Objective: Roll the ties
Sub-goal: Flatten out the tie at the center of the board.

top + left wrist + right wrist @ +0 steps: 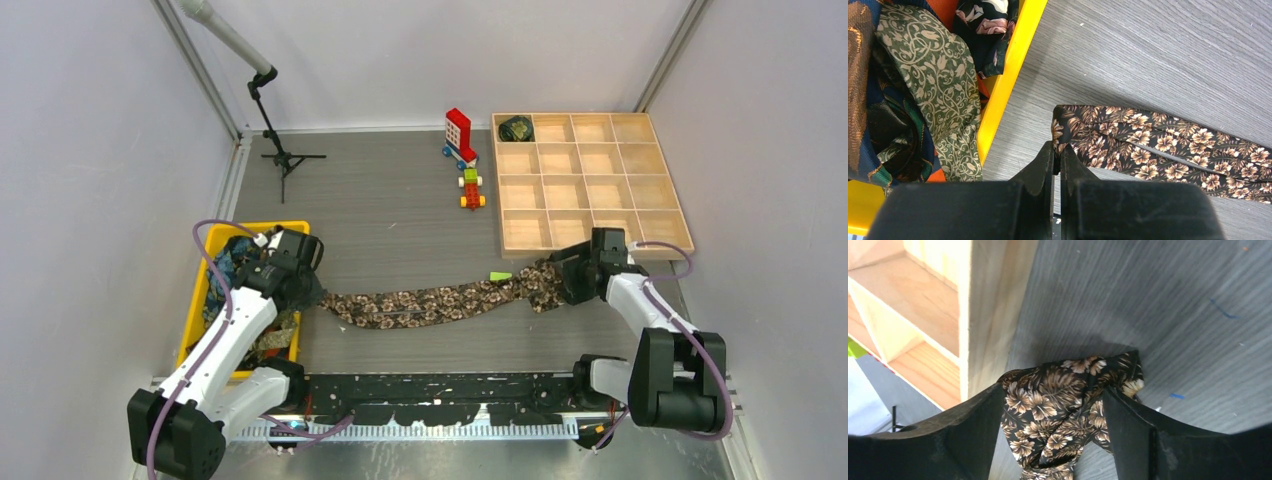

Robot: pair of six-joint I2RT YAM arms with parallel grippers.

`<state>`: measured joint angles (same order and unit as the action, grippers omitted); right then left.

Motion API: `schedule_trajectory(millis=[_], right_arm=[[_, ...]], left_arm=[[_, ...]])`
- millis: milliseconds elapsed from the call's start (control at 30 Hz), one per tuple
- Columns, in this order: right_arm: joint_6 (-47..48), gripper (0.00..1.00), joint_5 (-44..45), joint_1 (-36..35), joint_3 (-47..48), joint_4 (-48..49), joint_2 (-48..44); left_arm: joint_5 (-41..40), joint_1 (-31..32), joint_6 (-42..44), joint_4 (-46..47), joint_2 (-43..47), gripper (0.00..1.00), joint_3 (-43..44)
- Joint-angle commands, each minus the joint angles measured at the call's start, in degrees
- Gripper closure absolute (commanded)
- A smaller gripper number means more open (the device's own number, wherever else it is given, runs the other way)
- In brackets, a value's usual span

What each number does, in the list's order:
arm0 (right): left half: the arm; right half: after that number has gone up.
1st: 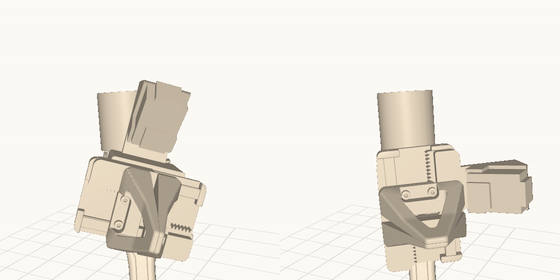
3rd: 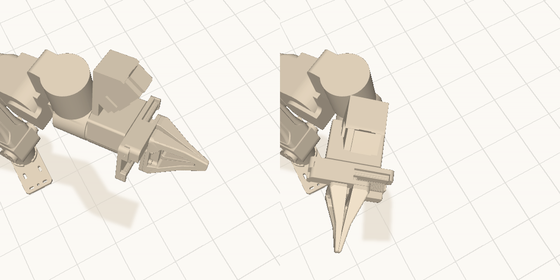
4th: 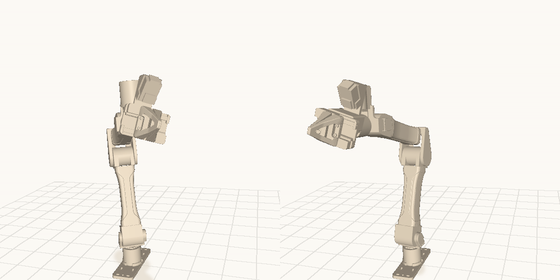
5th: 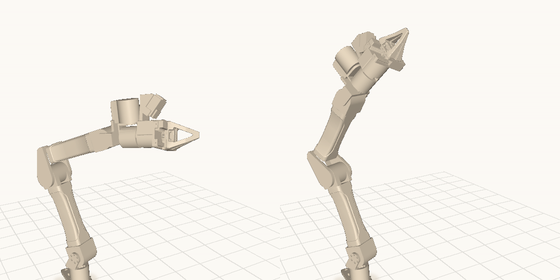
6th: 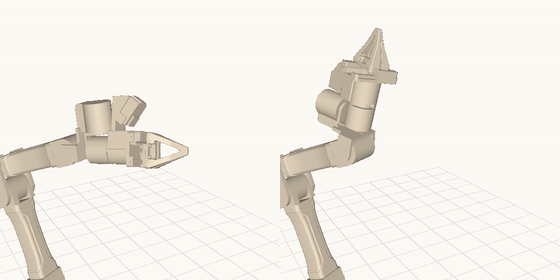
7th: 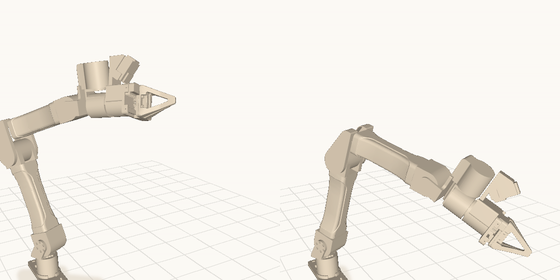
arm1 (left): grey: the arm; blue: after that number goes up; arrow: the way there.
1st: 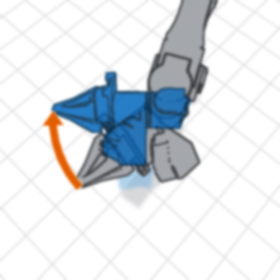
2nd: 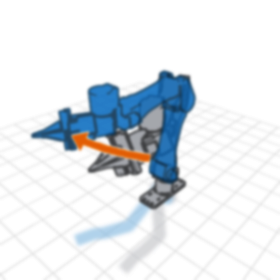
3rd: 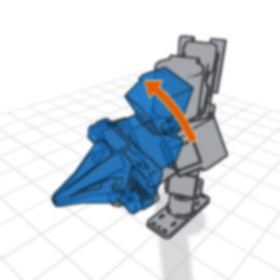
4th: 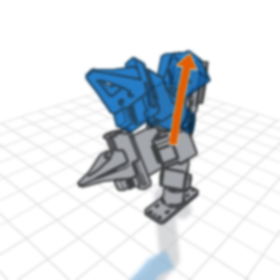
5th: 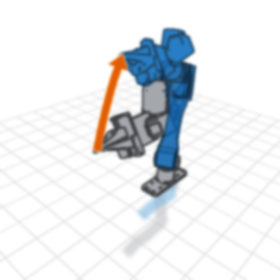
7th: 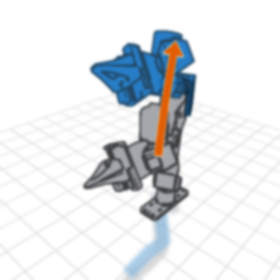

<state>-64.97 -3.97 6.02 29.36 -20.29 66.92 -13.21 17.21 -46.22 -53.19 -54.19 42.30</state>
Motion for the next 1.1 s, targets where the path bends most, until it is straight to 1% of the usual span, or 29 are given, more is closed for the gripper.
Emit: schedule_trajectory(millis=[0,67,100,167,233,267,333,400,467,633,767,867,933,1067], right_arm=[[-2.18,0.27,-1.59,0.22,-1.24,5.51,1.77],[-2.27,0.42,-1.44,0.22,-1.49,5.54,1.7],[-2.27,0.52,-1.29,0.22,-1.5,5.21,1.34],[-2.13,0.68,-0.58,0.22,-0.96,3.6,0.12],[-1.33,0.77,0.42,0.22,0.03,1.3,-1.24],[-0.92,0.79,0.9,0.22,0.4,0.45,-1.93],[-0.04,0.86,1.85,0.22,1.01,-0.82,-2.89],[0.41,0.9,2.55,0.22,1.37,-1.32,-3.42],[0.88,0.99,3.05,0.22,1.64,-1.23,-3.34],[3.15,1.0,1.92,0.17,3.86,-0.11,-2.62],[5.63,1.0,3.7,-0.66,8.77,-6.25,-4.25],[7.26,1.0,5.91,-2.37,12.83,-9.55,-3.5],[7.38,1.0,6.93,-4.76,15.98,-11.72,-1.43],[5.05,1.0,10.19,-13.55,20.32,-15.43,4.35]], left_arm=[[0.2,-0.34,0.16,0.28,0.85,1.0,0.29],[0.2,-0.34,0.23,0.34,0.76,1.0,0.24],[0.2,-0.34,0.25,0.37,0.76,1.0,0.24],[0.2,-0.29,0.33,0.5,0.75,1.0,0.21],[0.34,-0.33,0.42,0.68,0.72,1.0,0.17],[0.37,-0.34,0.5,0.8,0.69,1.0,0.11],[0.55,-0.33,0.57,1.06,0.5,1.0,-0.02],[0.66,-0.34,0.66,1.28,0.39,1.0,-0.09],[0.81,-0.31,0.73,1.29,0.38,1.0,-0.12],[0.74,-0.34,0.86,1.27,1.21,1.0,-0.03],[0.57,-0.34,0.78,1.35,1.7,1.0,-0.24],[0.53,-0.33,0.61,1.7,1.72,1.0,-0.54],[0.5,-0.33,0.6,1.87,1.7,1.0,-0.72],[0.39,-0.29,0.52,1.86,1.72,1.0,-0.73]])
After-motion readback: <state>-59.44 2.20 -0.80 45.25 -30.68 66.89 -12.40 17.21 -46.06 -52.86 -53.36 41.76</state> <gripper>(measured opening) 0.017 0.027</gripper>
